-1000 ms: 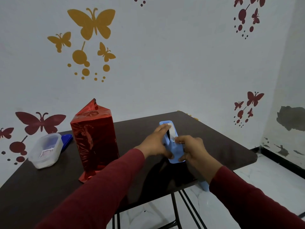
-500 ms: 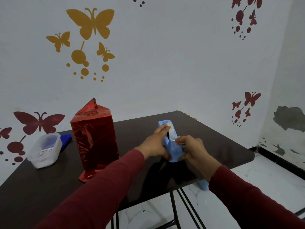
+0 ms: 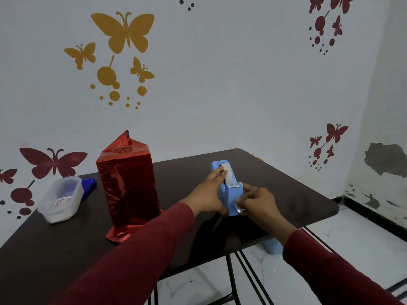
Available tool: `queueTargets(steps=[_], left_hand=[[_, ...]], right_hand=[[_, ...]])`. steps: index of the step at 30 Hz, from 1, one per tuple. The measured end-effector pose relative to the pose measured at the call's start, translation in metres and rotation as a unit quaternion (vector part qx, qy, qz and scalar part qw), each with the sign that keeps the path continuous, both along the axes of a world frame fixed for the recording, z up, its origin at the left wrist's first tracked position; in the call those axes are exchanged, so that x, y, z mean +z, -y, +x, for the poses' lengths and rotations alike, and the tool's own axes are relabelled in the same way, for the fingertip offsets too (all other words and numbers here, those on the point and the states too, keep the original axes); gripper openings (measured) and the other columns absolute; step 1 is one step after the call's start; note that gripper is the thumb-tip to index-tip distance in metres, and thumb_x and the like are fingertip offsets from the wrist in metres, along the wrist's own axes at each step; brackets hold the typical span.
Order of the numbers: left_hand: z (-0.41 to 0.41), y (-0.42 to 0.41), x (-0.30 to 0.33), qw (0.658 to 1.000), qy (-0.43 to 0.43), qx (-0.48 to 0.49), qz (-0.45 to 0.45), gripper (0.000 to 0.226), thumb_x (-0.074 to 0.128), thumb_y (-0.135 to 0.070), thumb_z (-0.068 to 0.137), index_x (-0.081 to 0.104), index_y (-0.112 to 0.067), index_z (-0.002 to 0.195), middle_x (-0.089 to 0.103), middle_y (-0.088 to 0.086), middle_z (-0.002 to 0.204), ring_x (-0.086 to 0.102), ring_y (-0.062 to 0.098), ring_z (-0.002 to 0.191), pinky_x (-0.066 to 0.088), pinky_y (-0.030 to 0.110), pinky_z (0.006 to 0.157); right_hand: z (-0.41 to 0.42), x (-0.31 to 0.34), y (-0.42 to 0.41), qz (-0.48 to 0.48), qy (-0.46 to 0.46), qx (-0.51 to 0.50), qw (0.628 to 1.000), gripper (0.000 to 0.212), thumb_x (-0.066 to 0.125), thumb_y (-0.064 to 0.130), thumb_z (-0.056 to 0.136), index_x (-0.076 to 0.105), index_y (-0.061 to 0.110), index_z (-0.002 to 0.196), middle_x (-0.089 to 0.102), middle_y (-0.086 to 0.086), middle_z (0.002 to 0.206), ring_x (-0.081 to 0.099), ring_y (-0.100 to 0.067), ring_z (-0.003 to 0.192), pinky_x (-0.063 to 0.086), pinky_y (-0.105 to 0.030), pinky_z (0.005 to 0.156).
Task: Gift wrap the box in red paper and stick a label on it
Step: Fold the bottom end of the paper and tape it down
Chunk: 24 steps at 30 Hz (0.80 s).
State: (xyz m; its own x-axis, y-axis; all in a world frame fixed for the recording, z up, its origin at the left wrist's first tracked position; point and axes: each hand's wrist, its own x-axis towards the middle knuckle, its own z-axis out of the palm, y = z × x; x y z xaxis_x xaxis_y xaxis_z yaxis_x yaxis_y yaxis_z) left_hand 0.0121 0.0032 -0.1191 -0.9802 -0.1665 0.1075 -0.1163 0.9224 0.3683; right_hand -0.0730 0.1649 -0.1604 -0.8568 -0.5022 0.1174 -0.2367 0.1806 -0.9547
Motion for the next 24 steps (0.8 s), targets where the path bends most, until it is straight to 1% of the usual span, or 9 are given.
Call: queueTargets(steps=[1, 3, 5, 7, 8, 12, 15, 19, 24], left_hand=[[0.001, -0.002, 0.001, 1.0, -0.01, 0.004, -0.005, 0.119, 0.087, -0.024, 0.073, 0.011, -0.023, 0.164, 0.0, -0.013, 0.17, 0.031, 0.02, 0.15, 0.046, 0.039, 0.109], [0.005, -0.011, 0.005, 0.998, -0.061, 0.025, -0.021, 0.094, 0.079, -0.029, 0.076, 0.032, -0.028, 0.157, 0.021, -0.014, 0.161, 0.049, 0.021, 0.136, 0.052, 0.041, 0.099], [0.011, -0.023, 0.01, 0.988, -0.146, 0.039, -0.028, 0.057, 0.068, -0.032, 0.083, 0.056, -0.034, 0.139, 0.044, -0.016, 0.143, 0.059, 0.016, 0.116, 0.054, 0.037, 0.088], [0.012, -0.035, 0.015, 0.979, -0.201, 0.023, -0.038, 0.031, 0.059, -0.038, 0.091, 0.067, -0.037, 0.122, 0.058, -0.016, 0.127, 0.061, 0.011, 0.106, 0.055, 0.036, 0.082], [0.01, -0.04, 0.017, 0.978, -0.202, 0.008, -0.051, 0.028, 0.057, -0.042, 0.095, 0.068, -0.037, 0.12, 0.059, -0.017, 0.124, 0.061, 0.01, 0.105, 0.055, 0.035, 0.08], [-0.002, -0.05, 0.021, 0.983, -0.123, -0.035, -0.131, 0.032, 0.053, -0.044, 0.1, 0.062, -0.034, 0.128, 0.055, -0.014, 0.125, 0.059, 0.013, 0.103, 0.046, 0.031, 0.072], [-0.006, -0.053, 0.027, 0.979, -0.123, -0.033, -0.161, 0.022, 0.054, -0.034, 0.1, 0.067, -0.03, 0.117, 0.059, -0.01, 0.117, 0.06, 0.016, 0.101, 0.046, 0.032, 0.069], [-0.008, -0.054, 0.029, 0.981, -0.121, -0.026, -0.151, 0.015, 0.057, -0.037, 0.098, 0.067, -0.028, 0.104, 0.058, -0.01, 0.108, 0.061, 0.016, 0.096, 0.045, 0.032, 0.068], [-0.007, -0.055, 0.032, 0.987, -0.09, -0.031, -0.131, 0.039, 0.054, -0.05, 0.096, 0.06, -0.032, 0.131, 0.054, -0.01, 0.12, 0.058, 0.014, 0.101, 0.046, 0.033, 0.074]], right_hand=[[-0.001, -0.005, -0.004, -0.029, 0.022, 0.014, 0.999, 0.011, 0.076, -0.001, 0.085, 0.076, -0.006, 0.076, 0.07, 0.015, 0.125, 0.075, -0.016, 0.094, 0.063, -0.032, 0.075], [-0.003, -0.015, -0.011, -0.127, 0.112, 0.034, 0.985, 0.016, 0.074, 0.004, 0.091, 0.075, -0.011, 0.086, 0.071, 0.011, 0.126, 0.076, -0.02, 0.099, 0.063, -0.034, 0.077], [0.001, -0.016, -0.016, -0.218, 0.192, 0.024, 0.957, 0.024, 0.069, 0.016, 0.096, 0.075, -0.007, 0.103, 0.076, -0.005, 0.119, 0.075, -0.027, 0.103, 0.063, -0.041, 0.083], [0.0, -0.016, -0.019, -0.27, 0.234, 0.004, 0.934, 0.036, 0.064, 0.034, 0.099, 0.074, 0.0, 0.102, 0.077, -0.008, 0.115, 0.072, -0.027, 0.108, 0.06, -0.048, 0.092], [-0.001, -0.017, -0.019, -0.279, 0.239, 0.0, 0.93, 0.042, 0.063, 0.041, 0.099, 0.073, 0.001, 0.099, 0.077, -0.007, 0.116, 0.071, -0.026, 0.11, 0.058, -0.05, 0.096], [0.002, -0.019, -0.022, -0.294, 0.223, 0.01, 0.929, 0.047, 0.057, 0.047, 0.1, 0.075, 0.003, 0.099, 0.075, -0.008, 0.122, 0.07, -0.025, 0.116, 0.055, -0.053, 0.1], [0.004, -0.018, -0.023, -0.296, 0.206, 0.006, 0.933, 0.046, 0.055, 0.044, 0.102, 0.072, 0.002, 0.096, 0.075, -0.009, 0.12, 0.07, -0.026, 0.115, 0.056, -0.052, 0.098], [0.004, -0.018, -0.021, -0.279, 0.193, 0.0, 0.941, 0.046, 0.057, 0.039, 0.101, 0.072, -0.003, 0.111, 0.076, -0.013, 0.117, 0.07, -0.029, 0.115, 0.055, -0.052, 0.1], [0.007, -0.017, -0.022, -0.273, 0.173, -0.008, 0.946, 0.044, 0.056, 0.037, 0.102, 0.072, -0.002, 0.112, 0.076, -0.014, 0.115, 0.07, -0.031, 0.113, 0.055, -0.052, 0.099]])
